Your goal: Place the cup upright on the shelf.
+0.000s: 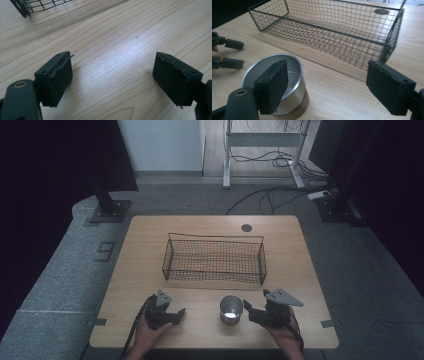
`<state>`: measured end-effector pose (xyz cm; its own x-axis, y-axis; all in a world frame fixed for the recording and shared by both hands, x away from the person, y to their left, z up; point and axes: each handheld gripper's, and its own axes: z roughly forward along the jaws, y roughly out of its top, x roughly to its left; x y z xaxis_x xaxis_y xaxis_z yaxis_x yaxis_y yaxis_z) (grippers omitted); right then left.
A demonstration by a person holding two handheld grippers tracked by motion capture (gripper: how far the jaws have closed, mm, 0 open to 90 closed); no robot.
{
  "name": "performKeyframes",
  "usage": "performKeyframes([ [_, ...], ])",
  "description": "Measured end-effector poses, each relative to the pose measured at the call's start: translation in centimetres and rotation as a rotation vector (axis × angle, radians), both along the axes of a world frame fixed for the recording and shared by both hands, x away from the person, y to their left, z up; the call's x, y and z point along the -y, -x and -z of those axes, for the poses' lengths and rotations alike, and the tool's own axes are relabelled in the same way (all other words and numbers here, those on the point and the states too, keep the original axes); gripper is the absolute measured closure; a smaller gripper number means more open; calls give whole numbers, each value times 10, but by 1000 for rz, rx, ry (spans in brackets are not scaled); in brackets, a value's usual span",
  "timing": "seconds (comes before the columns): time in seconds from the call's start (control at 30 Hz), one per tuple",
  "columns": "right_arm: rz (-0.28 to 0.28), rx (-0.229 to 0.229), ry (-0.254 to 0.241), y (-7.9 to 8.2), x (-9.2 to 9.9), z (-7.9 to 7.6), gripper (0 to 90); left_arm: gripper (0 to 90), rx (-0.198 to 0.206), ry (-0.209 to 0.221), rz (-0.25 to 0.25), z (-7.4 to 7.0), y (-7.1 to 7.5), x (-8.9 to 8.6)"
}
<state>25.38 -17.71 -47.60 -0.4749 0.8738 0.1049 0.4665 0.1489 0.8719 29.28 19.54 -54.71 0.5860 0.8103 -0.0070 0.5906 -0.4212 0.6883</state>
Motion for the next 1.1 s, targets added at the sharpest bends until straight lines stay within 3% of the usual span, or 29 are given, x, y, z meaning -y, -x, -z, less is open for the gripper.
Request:
performKeyframes([
  [0.33,-71,-10,1,3,-21,-1,156,160,-1,-1,2,0,0,0],
  [0.43,-95,-28,-21,2,-25,0,141,160,0,-1,1,0,0,0],
  [1.1,-133,-68,18,-3,-45,8,89,160,0,-2,1,0,0,0],
])
